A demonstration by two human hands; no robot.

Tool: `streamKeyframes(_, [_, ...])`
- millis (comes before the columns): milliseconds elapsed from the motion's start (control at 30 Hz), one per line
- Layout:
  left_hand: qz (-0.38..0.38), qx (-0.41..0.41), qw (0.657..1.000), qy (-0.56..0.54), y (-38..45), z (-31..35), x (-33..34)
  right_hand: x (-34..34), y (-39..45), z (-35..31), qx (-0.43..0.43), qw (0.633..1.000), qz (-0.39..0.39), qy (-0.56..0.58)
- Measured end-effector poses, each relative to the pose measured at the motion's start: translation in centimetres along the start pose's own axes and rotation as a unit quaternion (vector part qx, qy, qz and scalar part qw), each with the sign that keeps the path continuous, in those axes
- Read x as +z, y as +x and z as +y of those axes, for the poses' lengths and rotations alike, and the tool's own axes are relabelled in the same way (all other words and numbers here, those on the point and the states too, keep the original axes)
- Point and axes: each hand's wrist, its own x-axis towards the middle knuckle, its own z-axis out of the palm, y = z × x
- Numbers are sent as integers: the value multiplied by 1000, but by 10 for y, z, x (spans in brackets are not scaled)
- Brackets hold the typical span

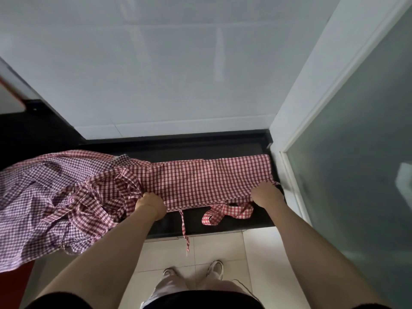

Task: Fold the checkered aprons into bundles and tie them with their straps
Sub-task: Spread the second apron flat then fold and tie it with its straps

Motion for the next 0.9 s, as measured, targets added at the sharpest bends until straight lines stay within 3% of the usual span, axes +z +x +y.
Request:
streamKeyframes(100, [-1,-13,998,-58,14,0,2,-5,-12,-4,19,995,92,-22])
streamKeyframes(300, [-41,-31,998,-45,23,8,-16,9,-19,-4,46,985,46,-160])
streamKeyframes(367, [-32,-21,999,-2,15,19,-42,-2,-16,-14,60,986,62,-144])
streamKeyframes(400, [12,-8,1000,24,9,29,-54,-6,-13,-22,59,988,84,-119])
streamKeyframes(467, [175,50,982,50,8,51,-67,-11,-4,-41,-15,986,158,-57])
streamKeyframes(533, [320,135,938,14,12,68,-58,-3,-2,-64,-156,955,250,-34])
streamKeyframes(567, [334,164,928,-11,15,75,-49,8,-2,-75,-232,937,260,-28])
streamKeyframes(633, [283,175,943,-16,25,81,-29,31,-2,-96,-336,917,216,9])
streamKeyframes(700, [236,155,959,-14,41,78,-7,57,2,-104,-367,917,155,2])
streamKeyframes(800, [227,145,962,-30,63,67,16,82,29,-91,-356,926,115,-47])
streamKeyframes(900, [231,140,962,-39,71,64,23,78,59,-50,-294,943,143,-67])
